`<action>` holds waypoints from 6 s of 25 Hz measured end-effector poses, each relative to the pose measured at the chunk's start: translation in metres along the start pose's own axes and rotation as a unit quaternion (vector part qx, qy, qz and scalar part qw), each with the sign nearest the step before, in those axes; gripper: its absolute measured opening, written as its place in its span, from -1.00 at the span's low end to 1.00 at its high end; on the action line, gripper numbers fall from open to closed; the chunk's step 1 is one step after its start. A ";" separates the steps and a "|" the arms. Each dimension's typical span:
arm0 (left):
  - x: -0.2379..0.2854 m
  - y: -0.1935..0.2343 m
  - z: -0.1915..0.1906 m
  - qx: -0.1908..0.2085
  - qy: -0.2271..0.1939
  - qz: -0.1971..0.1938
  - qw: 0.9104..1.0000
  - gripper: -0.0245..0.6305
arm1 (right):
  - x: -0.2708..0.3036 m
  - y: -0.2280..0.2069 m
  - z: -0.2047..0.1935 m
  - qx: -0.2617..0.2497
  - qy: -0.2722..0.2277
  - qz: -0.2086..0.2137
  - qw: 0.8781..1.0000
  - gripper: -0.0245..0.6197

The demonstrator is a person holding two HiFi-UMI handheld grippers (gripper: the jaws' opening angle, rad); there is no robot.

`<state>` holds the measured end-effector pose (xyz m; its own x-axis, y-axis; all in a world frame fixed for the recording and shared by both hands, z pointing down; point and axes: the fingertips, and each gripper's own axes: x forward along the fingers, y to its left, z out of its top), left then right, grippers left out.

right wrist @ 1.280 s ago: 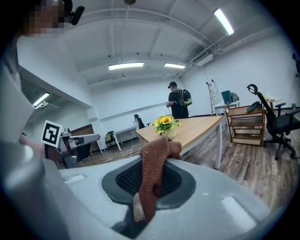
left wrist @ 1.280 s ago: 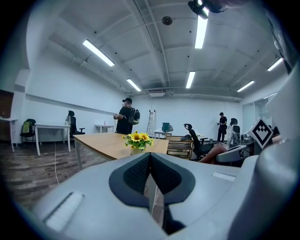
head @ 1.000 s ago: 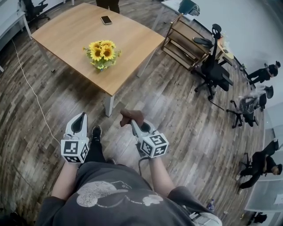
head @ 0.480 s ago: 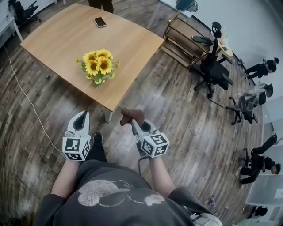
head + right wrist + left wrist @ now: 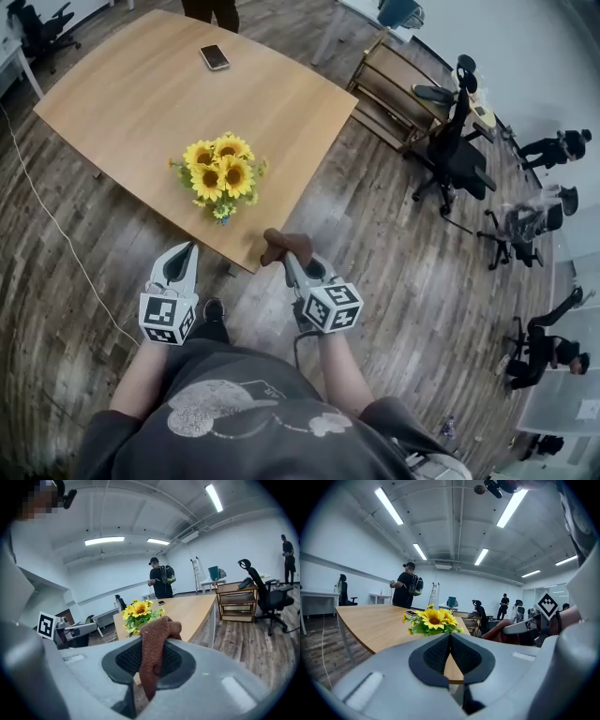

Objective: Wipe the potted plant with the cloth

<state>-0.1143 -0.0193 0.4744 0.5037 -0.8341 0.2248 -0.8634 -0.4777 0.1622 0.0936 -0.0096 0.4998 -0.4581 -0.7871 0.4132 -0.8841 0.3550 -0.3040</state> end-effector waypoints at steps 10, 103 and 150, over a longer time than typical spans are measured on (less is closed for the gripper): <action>0.046 0.036 -0.002 0.012 0.018 -0.044 0.999 -0.86 | 0.047 -0.023 0.031 0.032 -0.015 -0.049 0.998 -0.78; 0.125 0.049 -0.070 0.072 0.102 -0.030 0.992 0.57 | 0.187 0.028 -0.010 -0.197 0.168 0.225 0.939 -0.78; 0.153 0.059 -0.064 0.063 0.093 0.032 0.993 0.79 | 0.281 0.054 0.056 -0.203 0.154 0.388 0.885 -0.78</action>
<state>-0.0868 -0.1575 0.5800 0.4335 -0.8041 0.4067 -0.8848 -0.4654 0.0230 -0.0781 -0.2400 0.5513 -0.8908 -0.0729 0.4486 -0.2228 0.9304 -0.2912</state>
